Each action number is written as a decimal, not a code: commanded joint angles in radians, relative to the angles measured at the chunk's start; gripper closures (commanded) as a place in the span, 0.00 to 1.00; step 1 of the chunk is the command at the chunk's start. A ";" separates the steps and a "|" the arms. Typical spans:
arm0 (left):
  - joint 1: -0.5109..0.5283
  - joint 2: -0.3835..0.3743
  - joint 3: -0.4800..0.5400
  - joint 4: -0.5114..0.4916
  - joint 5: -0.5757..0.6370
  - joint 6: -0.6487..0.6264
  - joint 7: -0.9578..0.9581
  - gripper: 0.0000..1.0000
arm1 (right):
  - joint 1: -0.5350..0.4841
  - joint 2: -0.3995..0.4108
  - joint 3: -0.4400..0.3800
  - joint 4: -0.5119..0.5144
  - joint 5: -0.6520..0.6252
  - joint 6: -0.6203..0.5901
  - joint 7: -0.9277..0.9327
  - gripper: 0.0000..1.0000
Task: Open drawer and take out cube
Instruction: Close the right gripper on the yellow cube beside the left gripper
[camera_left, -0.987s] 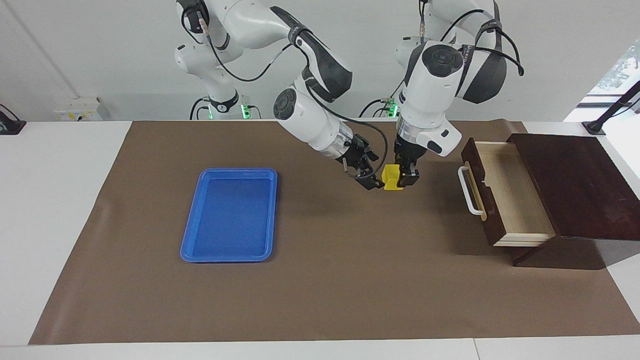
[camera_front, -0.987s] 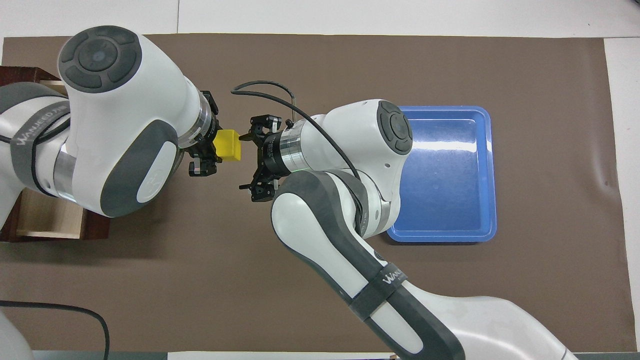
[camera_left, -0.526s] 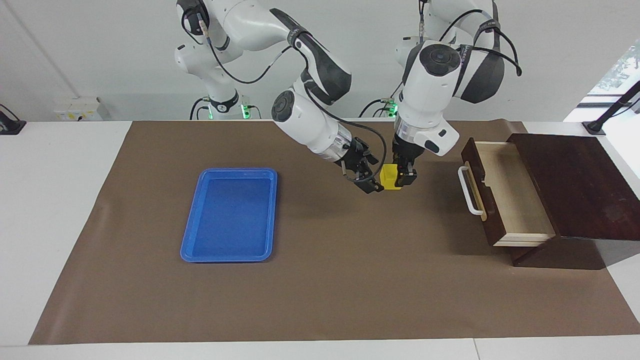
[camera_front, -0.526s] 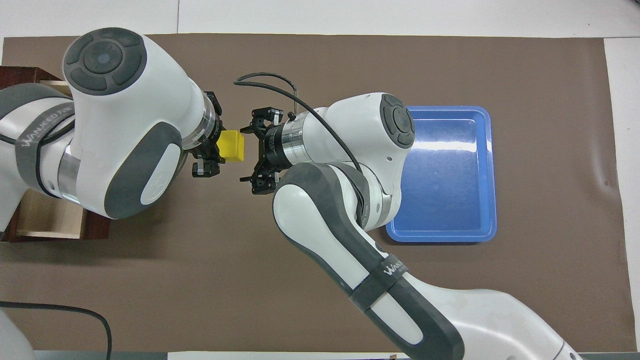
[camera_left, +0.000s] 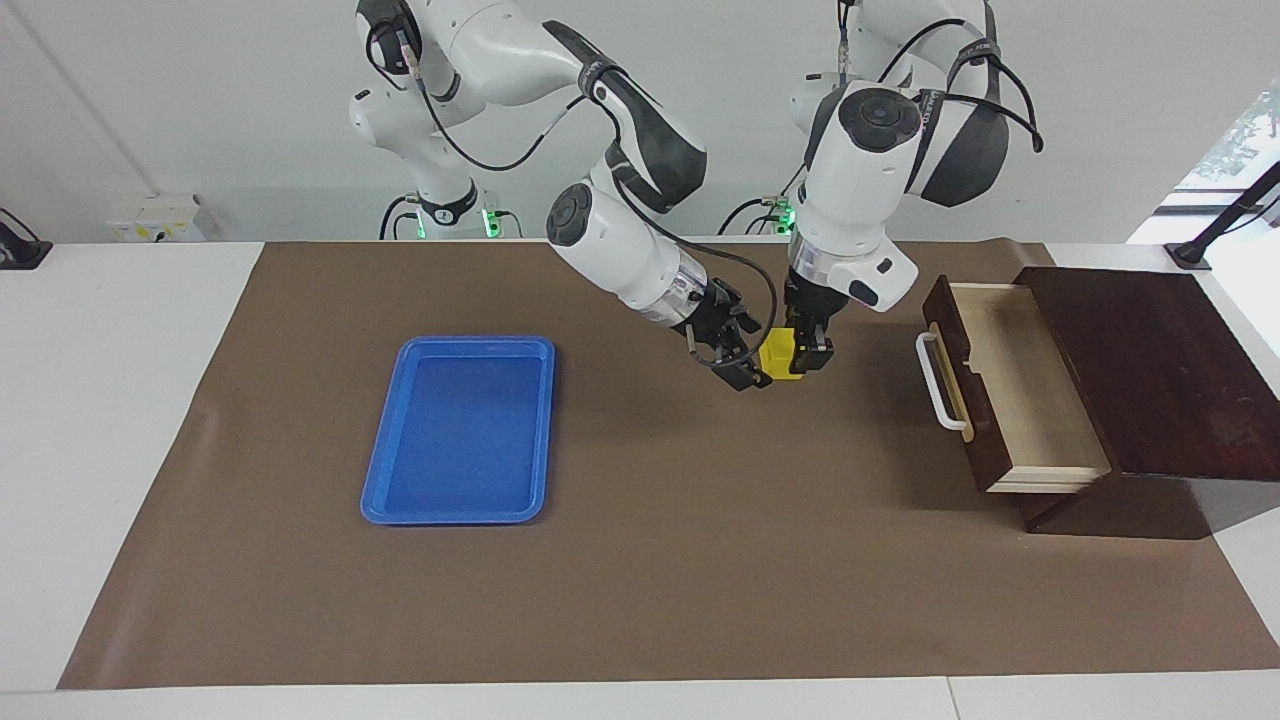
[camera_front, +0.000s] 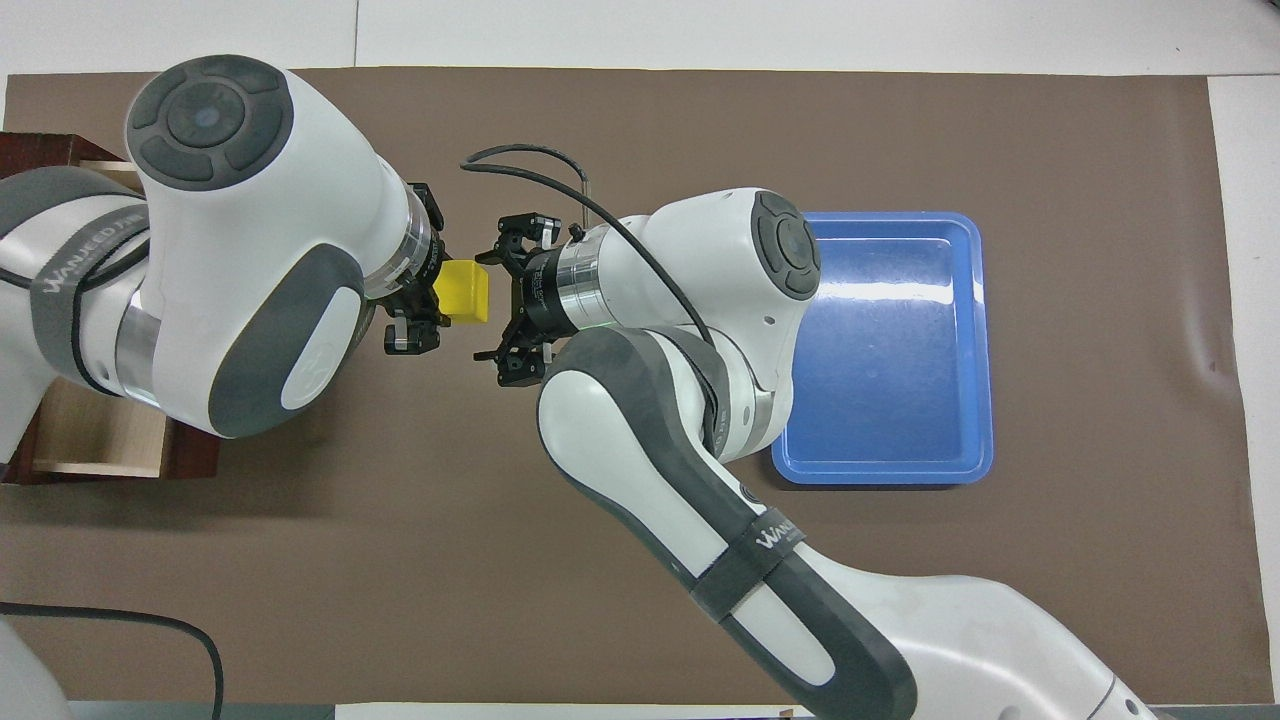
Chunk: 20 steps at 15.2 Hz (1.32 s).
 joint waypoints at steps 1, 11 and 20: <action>-0.013 -0.010 0.010 -0.011 -0.005 0.009 -0.012 1.00 | 0.004 0.023 0.002 0.042 -0.002 0.021 0.037 0.00; -0.013 -0.010 0.010 -0.012 -0.005 0.010 -0.011 1.00 | 0.028 0.027 0.003 0.048 -0.011 0.057 0.062 0.00; -0.013 -0.010 0.010 -0.006 -0.005 0.003 -0.011 1.00 | 0.022 0.024 0.003 0.040 -0.011 0.051 0.067 0.14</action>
